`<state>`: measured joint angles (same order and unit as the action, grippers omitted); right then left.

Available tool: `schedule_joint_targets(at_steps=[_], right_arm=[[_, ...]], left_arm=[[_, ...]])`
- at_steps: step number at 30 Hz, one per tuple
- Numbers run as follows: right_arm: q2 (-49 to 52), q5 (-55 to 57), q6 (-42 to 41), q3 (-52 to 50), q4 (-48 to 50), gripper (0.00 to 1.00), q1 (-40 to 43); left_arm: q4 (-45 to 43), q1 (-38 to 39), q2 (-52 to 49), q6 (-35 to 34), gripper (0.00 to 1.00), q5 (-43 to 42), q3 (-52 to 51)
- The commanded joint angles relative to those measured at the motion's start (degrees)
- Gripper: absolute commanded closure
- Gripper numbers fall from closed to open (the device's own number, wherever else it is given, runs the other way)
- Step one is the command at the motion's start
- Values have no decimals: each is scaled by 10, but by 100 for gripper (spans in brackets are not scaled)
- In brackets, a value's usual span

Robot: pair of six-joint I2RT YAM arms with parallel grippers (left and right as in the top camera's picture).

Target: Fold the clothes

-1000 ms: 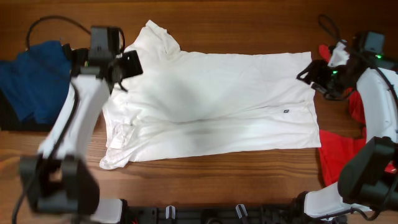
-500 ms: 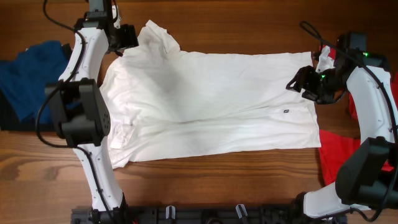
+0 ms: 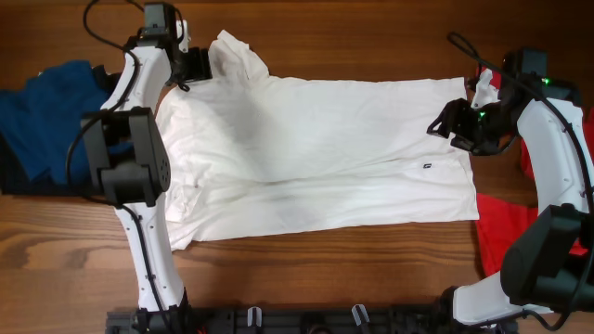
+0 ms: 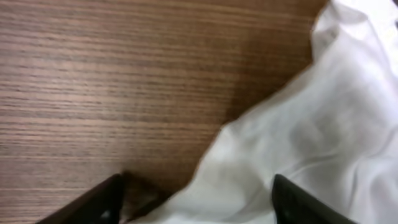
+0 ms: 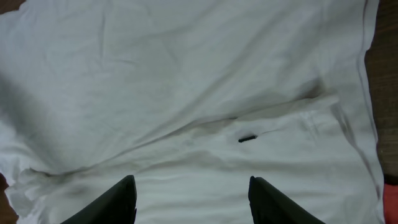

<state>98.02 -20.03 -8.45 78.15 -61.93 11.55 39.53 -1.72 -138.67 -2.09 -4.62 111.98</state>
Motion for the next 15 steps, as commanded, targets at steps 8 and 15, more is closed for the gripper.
schedule_joint_targets(at_steps=[8,15], right_arm=[[-4,24,9,1,16,41,-1],[3,64,10,1,62,42,-1]], left_arm=[[70,32,-30,1,91,-8,2],[90,25,-19,-98,96,41,2]])
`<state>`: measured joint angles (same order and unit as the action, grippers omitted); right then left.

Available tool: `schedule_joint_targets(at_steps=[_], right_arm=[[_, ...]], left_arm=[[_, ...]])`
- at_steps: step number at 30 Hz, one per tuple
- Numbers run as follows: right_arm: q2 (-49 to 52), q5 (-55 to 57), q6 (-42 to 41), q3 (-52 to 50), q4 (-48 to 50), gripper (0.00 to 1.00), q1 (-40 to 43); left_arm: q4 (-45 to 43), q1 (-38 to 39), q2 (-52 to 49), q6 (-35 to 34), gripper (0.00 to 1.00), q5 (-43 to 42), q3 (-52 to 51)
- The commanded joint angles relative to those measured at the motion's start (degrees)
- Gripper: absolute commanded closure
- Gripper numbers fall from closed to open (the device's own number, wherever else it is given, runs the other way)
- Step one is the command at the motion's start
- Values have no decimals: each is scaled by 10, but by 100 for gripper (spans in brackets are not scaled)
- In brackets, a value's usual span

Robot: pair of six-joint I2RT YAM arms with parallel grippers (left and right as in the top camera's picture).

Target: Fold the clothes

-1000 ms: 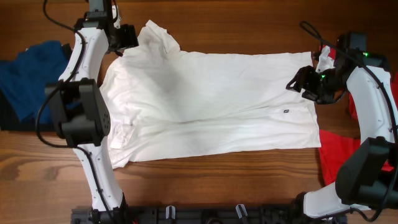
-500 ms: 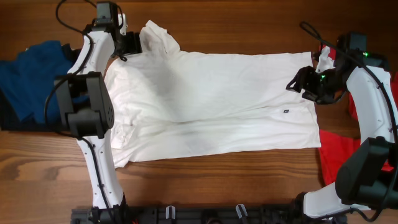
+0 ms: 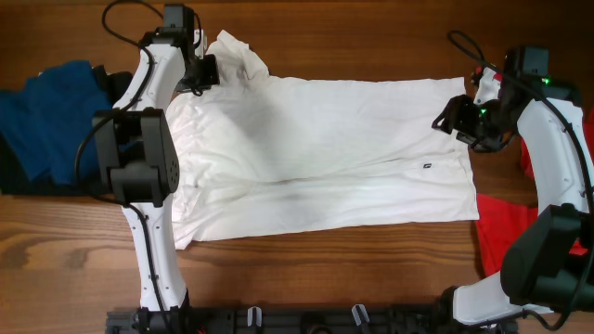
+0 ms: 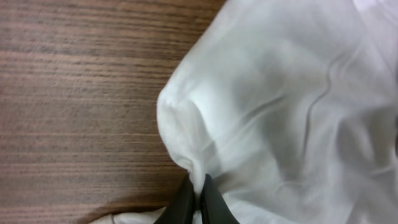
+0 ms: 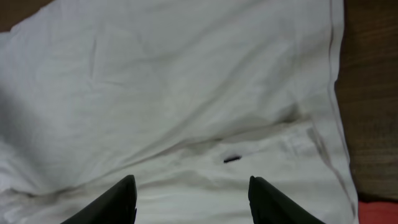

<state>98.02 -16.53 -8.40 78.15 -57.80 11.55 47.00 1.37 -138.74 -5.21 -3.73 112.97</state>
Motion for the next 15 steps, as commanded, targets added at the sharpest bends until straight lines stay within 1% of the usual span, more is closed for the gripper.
schedule_joint_targets(at_steps=[1,5,6,10,13,15], right_arm=[[7,33,9,1,34,41,-1],[37,33,9,1,117,36,-1],[48,35,9,1,137,33,-1],[101,50,9,1,205,27,-1],[157,51,24,1,259,25,0],[188,77,5,2,280,25,4]], left_arm=[[15,-6,-16,-79,96,31,-8],[18,-5,-16,-112,96,32,-8],[19,-5,-16,-118,96,32,-8],[28,-5,-16,-118,96,32,-8],[32,-5,-17,-118,96,32,-9],[32,-5,-17,-118,96,32,-10]])
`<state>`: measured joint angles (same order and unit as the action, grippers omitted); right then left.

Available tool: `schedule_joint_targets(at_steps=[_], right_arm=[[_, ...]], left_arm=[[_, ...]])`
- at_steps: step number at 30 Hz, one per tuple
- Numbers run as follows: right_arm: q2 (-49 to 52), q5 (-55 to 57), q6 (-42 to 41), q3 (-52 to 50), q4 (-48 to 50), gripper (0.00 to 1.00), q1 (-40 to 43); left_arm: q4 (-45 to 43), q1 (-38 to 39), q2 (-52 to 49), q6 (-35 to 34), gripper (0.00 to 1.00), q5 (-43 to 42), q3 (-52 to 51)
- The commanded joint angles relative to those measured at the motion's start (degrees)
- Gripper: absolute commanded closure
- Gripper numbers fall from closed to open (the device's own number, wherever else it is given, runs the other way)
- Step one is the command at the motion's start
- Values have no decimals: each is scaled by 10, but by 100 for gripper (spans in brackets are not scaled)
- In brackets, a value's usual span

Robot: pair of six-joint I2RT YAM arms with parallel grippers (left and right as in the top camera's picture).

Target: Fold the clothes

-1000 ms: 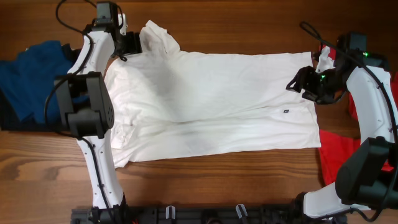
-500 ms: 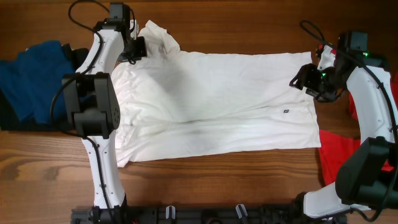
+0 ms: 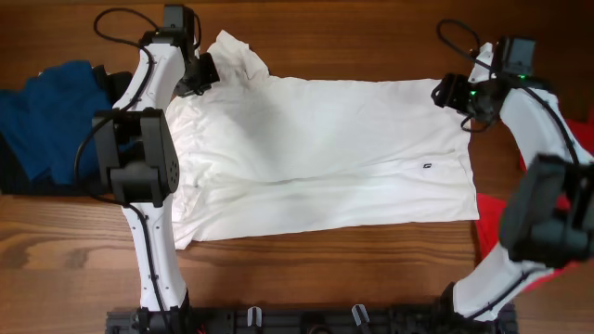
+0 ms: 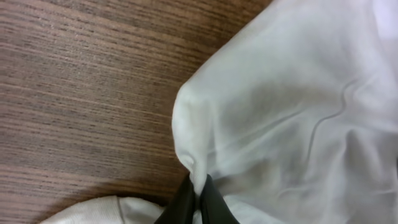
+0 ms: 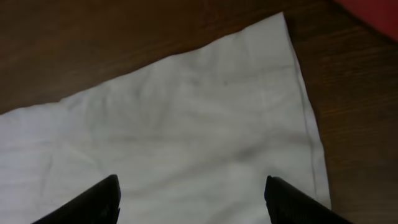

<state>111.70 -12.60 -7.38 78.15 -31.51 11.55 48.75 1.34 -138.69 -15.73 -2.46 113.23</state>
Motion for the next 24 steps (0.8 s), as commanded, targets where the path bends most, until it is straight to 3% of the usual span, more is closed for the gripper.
schedule_joint_targets(at_steps=[1,24], right_arm=[[63,52,-21,2,25,24,7],[94,82,-60,2,214,24,12]], left_arm=[[15,-5,-17,-12,96,19,-12],[21,-4,-46,-13,96,19,-13]])
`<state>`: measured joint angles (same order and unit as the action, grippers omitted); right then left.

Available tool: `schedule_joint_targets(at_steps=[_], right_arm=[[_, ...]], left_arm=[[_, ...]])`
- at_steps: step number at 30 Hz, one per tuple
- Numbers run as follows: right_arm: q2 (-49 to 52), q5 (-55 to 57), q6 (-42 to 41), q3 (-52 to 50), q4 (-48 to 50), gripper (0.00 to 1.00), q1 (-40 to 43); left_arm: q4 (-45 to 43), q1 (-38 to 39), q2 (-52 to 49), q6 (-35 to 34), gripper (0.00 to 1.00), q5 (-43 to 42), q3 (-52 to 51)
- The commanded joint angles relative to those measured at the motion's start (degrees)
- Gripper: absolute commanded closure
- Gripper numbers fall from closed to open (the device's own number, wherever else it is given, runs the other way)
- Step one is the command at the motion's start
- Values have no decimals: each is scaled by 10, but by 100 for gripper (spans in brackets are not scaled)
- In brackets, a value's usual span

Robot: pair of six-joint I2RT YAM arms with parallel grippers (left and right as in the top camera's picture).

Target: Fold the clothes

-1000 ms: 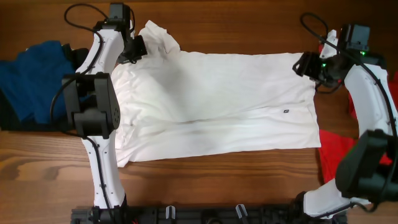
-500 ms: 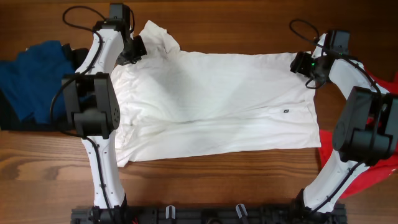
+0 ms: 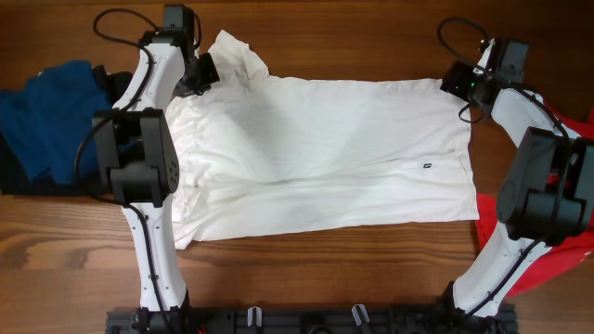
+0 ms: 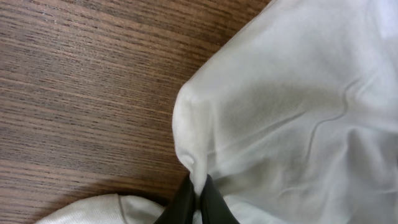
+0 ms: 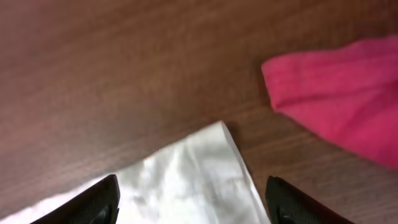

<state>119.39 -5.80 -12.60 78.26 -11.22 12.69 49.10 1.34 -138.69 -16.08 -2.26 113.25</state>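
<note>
A white T-shirt (image 3: 316, 153) lies spread flat across the wooden table, its hem to the right. At the shirt's far left shoulder, beside the sleeve, my left gripper (image 4: 198, 198) is shut on a pinched fold of white fabric (image 4: 193, 143); the overhead view shows this gripper (image 3: 192, 74) there too. My right gripper (image 5: 191, 196) is open over the far right hem corner (image 5: 208, 165), which lies between its fingers with nothing held. The overhead view places the right gripper (image 3: 457, 82) at that corner.
A blue garment (image 3: 46, 116) lies bunched at the left edge of the table. Red cloth (image 3: 520, 232) lies at the right edge, and a piece of red cloth (image 5: 339, 102) is just beyond the shirt's corner. Bare wood runs along the far side.
My right gripper has moved further back, so only the shirt's far right corner lies between its open fingers and red cloth has come into view. The left gripper still pinches the same fold.
At first both grippers were open, the left at the far left shoulder, the right over the hem near the small dark label. The left then shut on a fold of the shirt and has held it. The right went step by step to the far right corner.
</note>
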Motion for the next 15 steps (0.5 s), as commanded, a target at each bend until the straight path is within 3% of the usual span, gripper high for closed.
schedule_joint_targets(at_steps=[1,15], right_arm=[[20,14,-5,1,14,25,0],[80,9,6,1,25,27,0]], left_arm=[[20,-4,-47,-9,96,17,-14],[28,-4,-48,-9,96,17,-16]])
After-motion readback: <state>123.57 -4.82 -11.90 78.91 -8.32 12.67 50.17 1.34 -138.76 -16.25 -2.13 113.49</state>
